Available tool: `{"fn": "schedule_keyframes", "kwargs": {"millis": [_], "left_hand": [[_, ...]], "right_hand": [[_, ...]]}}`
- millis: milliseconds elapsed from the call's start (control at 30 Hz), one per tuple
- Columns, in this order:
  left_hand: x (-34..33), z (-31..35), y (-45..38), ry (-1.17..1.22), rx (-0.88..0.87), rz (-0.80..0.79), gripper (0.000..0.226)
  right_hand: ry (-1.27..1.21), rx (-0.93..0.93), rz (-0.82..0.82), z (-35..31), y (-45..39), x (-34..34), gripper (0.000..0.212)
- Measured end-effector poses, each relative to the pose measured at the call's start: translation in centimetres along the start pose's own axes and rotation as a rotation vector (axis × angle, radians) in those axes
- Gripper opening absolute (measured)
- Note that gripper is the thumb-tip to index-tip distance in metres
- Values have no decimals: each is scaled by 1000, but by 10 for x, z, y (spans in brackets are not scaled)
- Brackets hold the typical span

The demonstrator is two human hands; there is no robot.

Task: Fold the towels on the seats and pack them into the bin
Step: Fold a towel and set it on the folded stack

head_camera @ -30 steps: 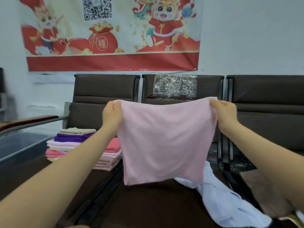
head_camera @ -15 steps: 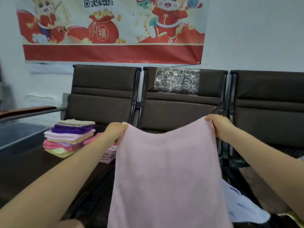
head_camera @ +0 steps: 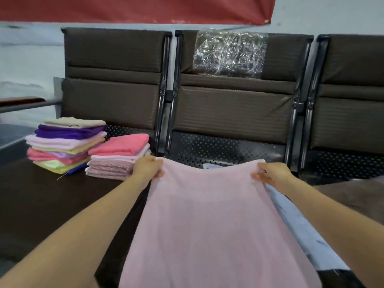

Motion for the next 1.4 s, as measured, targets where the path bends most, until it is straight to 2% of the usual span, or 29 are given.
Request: {"fn": "schedule_keyframes", "kwargs": {"millis": [100,167,233,300,367,467,600,633,700,800,867,933,1033,1133,1233,1267,1400], "left_hand": [[-19,-18,-13,-50,55,-15,25],[-29,-27,-16,-126,117,-102,23],[-39,-35,-16,-158,175,-163,3],[-43,-37,-18,-213,169,-191,36],[-43,-29,-10,-329,95,-236,49],[-42,-8,5,-571,-70,-303,43],[-41,18,34,-572,-73,-389,57],[-43,24,44,-565,-88,-415,56],[-45,39,72,-533,-136,-477,48],[-50,60,115,-544,-280,-587,18],[-51,67,144,-557,-383,-630,20],[-50,64,174,-579,-455,-698,20],[-48,46,212,-686,-530,-866,18],[-41,26,234,-806,-598,-945,26],[-36,14,237,-853,-641,-959,36],[-37,13,235,-852,-640,-959,37],[-42,14,226,-865,-619,-941,38]], "right_hand": [[69,-7,37,13,-22,-3,18],[103,-43,-58,27,-28,-7,7],[139,-91,-126,39,-34,-10,45],[176,-78,-111,40,-37,-12,60],[227,-27,-71,38,-35,-15,59],[271,24,-32,33,-24,-17,52],[242,61,-26,26,11,-13,16],[281,60,-30,26,21,-10,13],[405,89,-78,27,46,-2,14],[528,133,-114,26,74,16,16],[621,149,-60,25,89,32,14],[759,71,-63,34,102,50,17],[925,-143,-240,62,126,74,23],[788,-158,-396,84,145,81,9],[600,-37,-412,96,150,79,2],[574,5,-390,99,152,80,5],[481,105,-278,105,152,84,41]]}}
Point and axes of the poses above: each hand's wrist, its own y-axis away from the middle knuckle, its own x-axis out of the back of the hand, z = x × y, the point moved 3 cm from there along -y, towards the middle knuckle, and after that the axes turned 7 degrees about -x, right-handed, at the moved point
